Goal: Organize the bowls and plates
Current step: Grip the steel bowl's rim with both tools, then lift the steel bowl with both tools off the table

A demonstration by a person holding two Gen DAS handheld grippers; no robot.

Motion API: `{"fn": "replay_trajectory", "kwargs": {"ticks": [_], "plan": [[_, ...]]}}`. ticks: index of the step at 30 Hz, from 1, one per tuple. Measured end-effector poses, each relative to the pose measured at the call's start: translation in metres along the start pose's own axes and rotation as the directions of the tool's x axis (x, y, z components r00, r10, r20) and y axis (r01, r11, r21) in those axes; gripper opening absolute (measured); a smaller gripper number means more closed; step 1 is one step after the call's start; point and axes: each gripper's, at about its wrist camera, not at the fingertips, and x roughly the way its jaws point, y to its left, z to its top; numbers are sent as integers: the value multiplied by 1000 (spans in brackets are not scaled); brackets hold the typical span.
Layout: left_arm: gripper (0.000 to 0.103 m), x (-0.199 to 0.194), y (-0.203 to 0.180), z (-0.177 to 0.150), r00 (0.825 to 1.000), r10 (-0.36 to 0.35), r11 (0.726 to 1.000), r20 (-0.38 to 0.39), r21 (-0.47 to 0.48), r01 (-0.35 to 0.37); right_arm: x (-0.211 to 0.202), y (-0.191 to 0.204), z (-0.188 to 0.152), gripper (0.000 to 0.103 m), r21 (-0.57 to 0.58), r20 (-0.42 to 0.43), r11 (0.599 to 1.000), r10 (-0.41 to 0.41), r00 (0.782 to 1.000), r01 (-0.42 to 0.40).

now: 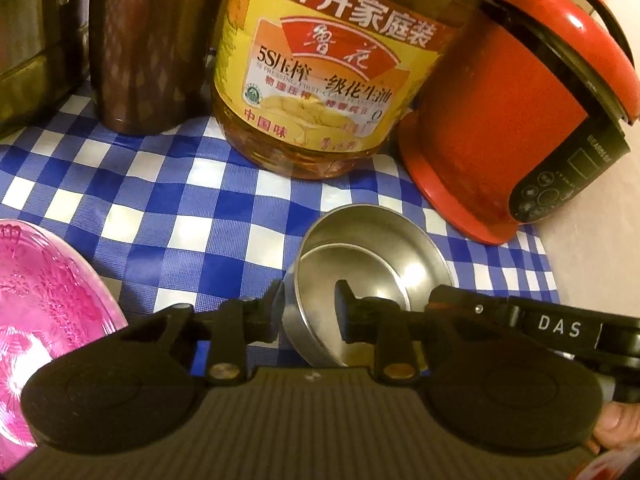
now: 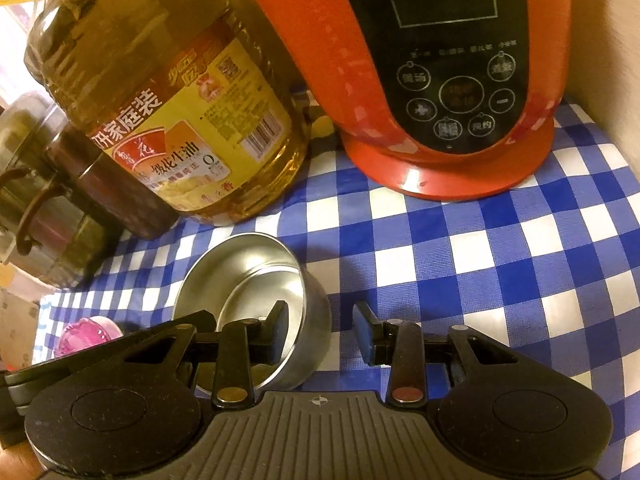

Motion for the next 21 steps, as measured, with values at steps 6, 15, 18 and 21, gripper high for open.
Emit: {"fn": "replay_trajectory", "kwargs": {"ticks": [6, 15, 18, 21], "plan": [[13, 1, -1, -2, 1000, 28, 999, -1, 24, -28, 5, 3, -1, 23, -5, -9, 1000, 7, 1000, -7], [12, -5, -7, -9, 999, 44, 997, -19, 66, -42, 6, 8, -5, 10, -4, -15, 1000, -14, 1000, 14], [12, -12, -10, -14, 999, 40, 997, -27, 73, -38, 0, 6, -9, 9, 1, -18, 1000, -15, 1000, 15], [12, -23, -13, -19, 999, 28, 997, -31, 71, -26, -10, 4, -14, 8, 12, -20, 1000, -14, 1000, 14]]}}
